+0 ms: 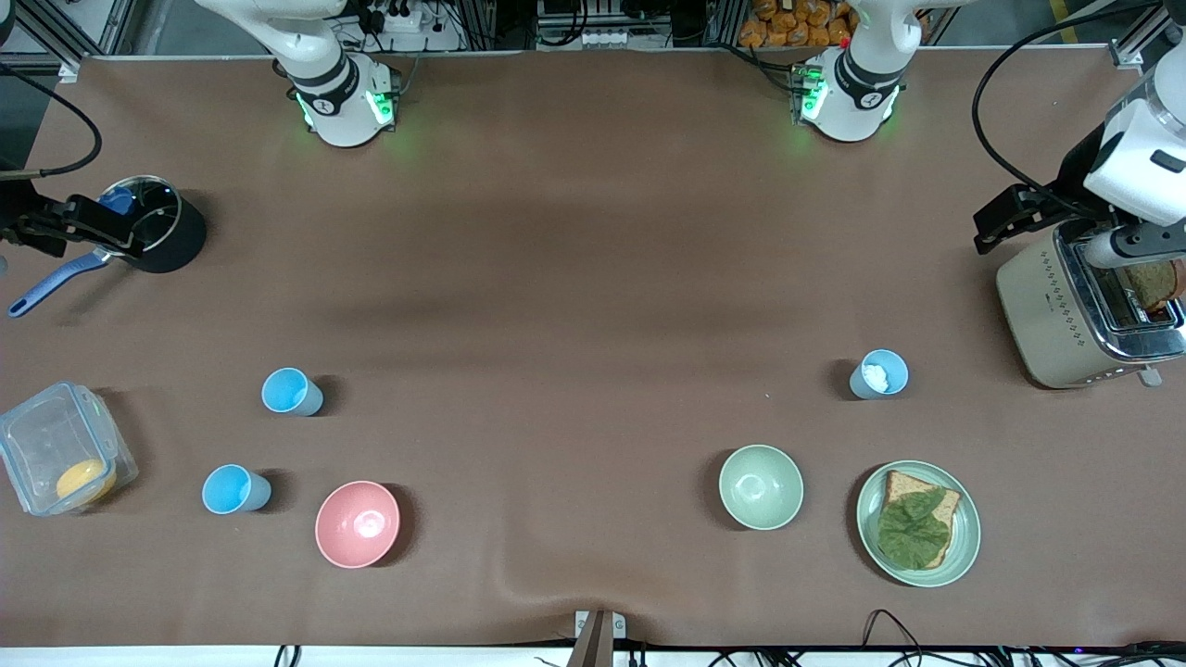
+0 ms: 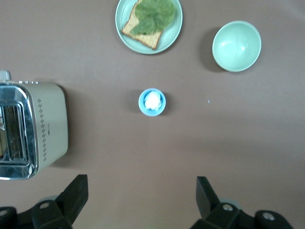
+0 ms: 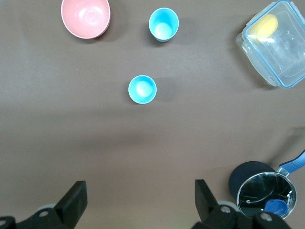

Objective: Stack blue cups with both arms
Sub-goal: 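Grasp a blue cup with the right gripper while the left gripper grasps another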

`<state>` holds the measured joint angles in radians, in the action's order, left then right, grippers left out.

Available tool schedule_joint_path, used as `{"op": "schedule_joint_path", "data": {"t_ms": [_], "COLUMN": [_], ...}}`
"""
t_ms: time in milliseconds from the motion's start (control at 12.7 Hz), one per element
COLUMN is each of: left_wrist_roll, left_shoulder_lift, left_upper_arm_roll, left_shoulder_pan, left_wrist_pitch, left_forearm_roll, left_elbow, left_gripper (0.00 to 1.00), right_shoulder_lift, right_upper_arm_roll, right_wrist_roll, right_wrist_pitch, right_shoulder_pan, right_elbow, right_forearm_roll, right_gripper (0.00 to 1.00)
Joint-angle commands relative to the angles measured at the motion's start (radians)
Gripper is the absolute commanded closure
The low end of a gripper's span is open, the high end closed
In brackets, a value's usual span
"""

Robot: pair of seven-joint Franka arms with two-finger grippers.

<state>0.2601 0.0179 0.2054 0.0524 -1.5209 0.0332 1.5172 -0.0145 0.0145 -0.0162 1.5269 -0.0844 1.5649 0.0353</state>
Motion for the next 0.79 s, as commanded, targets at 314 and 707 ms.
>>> {"op": "schedule_joint_path", "data": {"t_ms": [314,707], "left_wrist_roll": [-0.061,-0.098], "left_shoulder_lift": [0.043,0.157], "left_upper_arm_roll": [-0.006,-0.008], "left_shoulder_pan": [0.009,0.035], "left_wrist_pitch": [0.039,-0.020], "left_forearm_roll": [0.019,0.020], "left_elbow": [-0.032,0.006], "left_gripper": [0.00,0.00], "right_shoulder_lift": [0.005,-0.011], "right_upper_arm_roll": [0.002,0.001], "right_wrist_roll": [-0.010,-0.010], "right_wrist_pitch": [-0.008,0.004], "right_shoulder_pan": [-0.006,-0.023], "right_elbow": [-0.002,-0.014], "right_forearm_roll": [0.003,0.000], "right_gripper": [0.00,0.00]}}
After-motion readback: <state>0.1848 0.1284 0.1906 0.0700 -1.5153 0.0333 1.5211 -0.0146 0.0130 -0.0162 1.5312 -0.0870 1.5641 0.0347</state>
